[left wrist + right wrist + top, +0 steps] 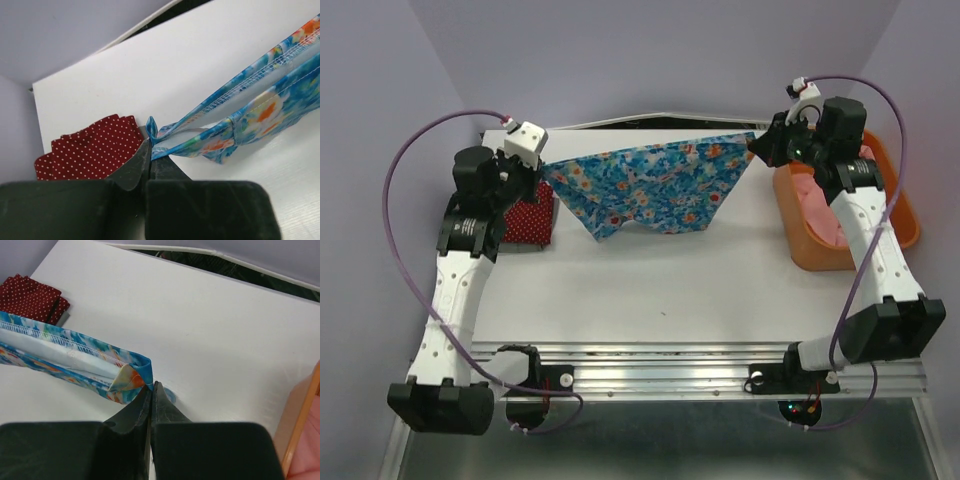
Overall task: Fold and stack the skirts
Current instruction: Flatten the skirt out
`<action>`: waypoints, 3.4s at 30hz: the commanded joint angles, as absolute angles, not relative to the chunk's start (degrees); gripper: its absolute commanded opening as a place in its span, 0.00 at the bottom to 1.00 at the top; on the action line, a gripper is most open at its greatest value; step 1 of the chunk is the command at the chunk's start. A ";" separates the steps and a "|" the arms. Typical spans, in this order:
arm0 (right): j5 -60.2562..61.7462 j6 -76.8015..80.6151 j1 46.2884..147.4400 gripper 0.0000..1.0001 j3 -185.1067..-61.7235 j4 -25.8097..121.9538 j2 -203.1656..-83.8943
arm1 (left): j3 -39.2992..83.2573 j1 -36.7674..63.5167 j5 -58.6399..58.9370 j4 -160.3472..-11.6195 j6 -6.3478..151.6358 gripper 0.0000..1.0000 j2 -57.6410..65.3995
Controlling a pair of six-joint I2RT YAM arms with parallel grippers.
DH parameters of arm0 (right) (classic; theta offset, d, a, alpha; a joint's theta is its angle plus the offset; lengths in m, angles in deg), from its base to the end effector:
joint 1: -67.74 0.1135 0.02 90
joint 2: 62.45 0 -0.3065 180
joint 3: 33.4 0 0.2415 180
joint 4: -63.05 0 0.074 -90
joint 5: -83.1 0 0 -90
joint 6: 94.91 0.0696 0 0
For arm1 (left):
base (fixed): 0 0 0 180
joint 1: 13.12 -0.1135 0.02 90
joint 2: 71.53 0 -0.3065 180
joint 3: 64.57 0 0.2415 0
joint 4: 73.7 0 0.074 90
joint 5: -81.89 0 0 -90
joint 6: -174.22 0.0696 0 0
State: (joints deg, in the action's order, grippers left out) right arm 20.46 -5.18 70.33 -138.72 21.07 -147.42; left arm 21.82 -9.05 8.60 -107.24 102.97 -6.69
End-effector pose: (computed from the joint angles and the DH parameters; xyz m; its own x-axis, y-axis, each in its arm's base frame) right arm 0.3440 0.0476 0.4527 -0.3660 -0.0207 -0.9304 -0.4686 0.8678 0.1650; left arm 0.2498 -0.0378 0.4504 -0.0842 0.3146 -0.9455 0.3966 0.8810 0.2579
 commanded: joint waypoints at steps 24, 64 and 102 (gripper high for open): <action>8.68 -8.42 69.58 1.00 -175.41 18.16 -187.08 | 66.92 -6.71 6.48 -116.72 104.62 0.70 38.62; 5.75 -36.12 80.56 0.42 -110.45 5.96 -166.78 | 31.36 11.40 16.60 -112.34 99.61 0.52 44.04; 9.35 -40.42 93.82 0.51 -114.50 2.44 -172.32 | 41.20 1.03 17.02 -116.65 98.29 0.64 48.86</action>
